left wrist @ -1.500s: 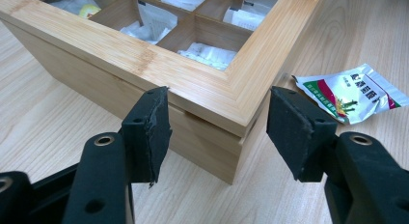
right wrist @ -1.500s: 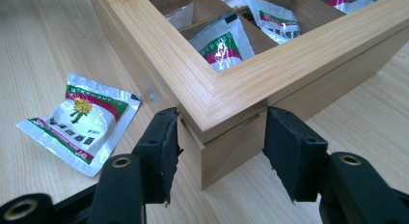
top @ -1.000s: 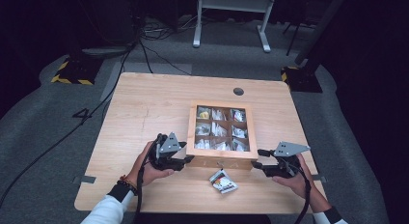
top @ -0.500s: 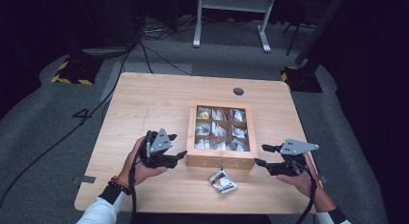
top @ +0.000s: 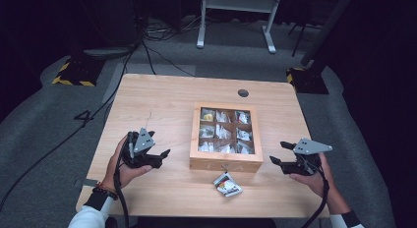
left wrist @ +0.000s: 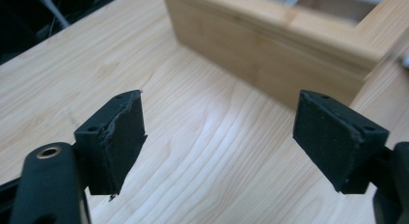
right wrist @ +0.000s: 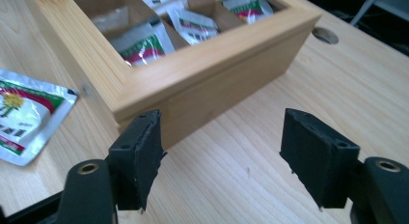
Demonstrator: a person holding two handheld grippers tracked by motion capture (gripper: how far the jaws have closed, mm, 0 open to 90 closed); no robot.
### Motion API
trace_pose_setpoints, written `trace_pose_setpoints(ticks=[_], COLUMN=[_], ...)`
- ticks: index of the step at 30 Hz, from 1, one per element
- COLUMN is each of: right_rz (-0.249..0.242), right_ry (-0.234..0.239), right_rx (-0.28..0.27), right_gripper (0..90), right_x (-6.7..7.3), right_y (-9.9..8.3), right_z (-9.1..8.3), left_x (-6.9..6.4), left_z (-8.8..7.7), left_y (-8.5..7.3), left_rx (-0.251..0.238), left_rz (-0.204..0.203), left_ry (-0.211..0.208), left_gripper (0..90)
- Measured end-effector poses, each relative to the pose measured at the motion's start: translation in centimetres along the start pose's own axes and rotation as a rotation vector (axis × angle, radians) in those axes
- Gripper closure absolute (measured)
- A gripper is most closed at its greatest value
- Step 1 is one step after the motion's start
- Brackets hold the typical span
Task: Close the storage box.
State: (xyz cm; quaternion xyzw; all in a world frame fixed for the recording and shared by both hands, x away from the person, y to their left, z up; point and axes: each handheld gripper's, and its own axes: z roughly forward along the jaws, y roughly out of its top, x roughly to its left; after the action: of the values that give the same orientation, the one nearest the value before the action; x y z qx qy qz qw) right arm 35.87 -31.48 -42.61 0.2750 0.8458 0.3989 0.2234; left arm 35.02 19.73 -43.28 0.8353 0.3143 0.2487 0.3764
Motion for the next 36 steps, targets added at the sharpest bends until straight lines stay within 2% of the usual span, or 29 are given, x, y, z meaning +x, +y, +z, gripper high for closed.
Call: trace_pose_setpoints(ticks=[3, 7, 12, 15, 19, 25, 34, 36], right_rz=[0.002, 0.019, 0.029, 0.039, 0.050, 0.091, 0.151, 0.164], right_ry=[-0.023, -0.037, -0.055, -0.054, -0.071, -0.081, -0.085, -0.088], right_rx=[0.030, 0.059, 0.089, 0.100, 0.104, 0.102, 0.103, 0.100], right_gripper=[30.8, 30.8, 30.3, 30.1, 30.2, 30.2, 30.1, 30.0], right_x=[-0.4, -0.9, -1.2, -1.4, -1.8, -2.4, -2.8, -2.9], right_y=[-0.7, -1.5, -2.4, -3.0, -3.9, -5.6, -7.9, -8.3], right_z=[0.3, 0.6, 0.7, 0.7, 0.7, 0.6, -0.3, -0.5], left_x=[0.3, 0.6, 0.9, 1.3, 1.7, 2.0, 2.7, 2.7], left_z=[0.2, 0.3, 0.6, 0.7, 0.8, 0.6, 0.2, 0.2], left_y=[-1.0, -2.0, -3.4, -4.1, -5.1, -6.4, -7.7, -8.0], left_rx=[0.022, 0.058, 0.110, 0.127, 0.154, 0.162, 0.141, 0.152], left_rz=[-0.009, 0.011, 0.017, -0.002, -0.006, -0.026, -0.095, -0.097], left_ry=[0.004, 0.021, 0.070, 0.071, 0.096, 0.091, 0.053, 0.048], left_gripper=[18.6, 18.8, 19.9, 19.9, 20.0, 20.1, 21.0, 21.3])
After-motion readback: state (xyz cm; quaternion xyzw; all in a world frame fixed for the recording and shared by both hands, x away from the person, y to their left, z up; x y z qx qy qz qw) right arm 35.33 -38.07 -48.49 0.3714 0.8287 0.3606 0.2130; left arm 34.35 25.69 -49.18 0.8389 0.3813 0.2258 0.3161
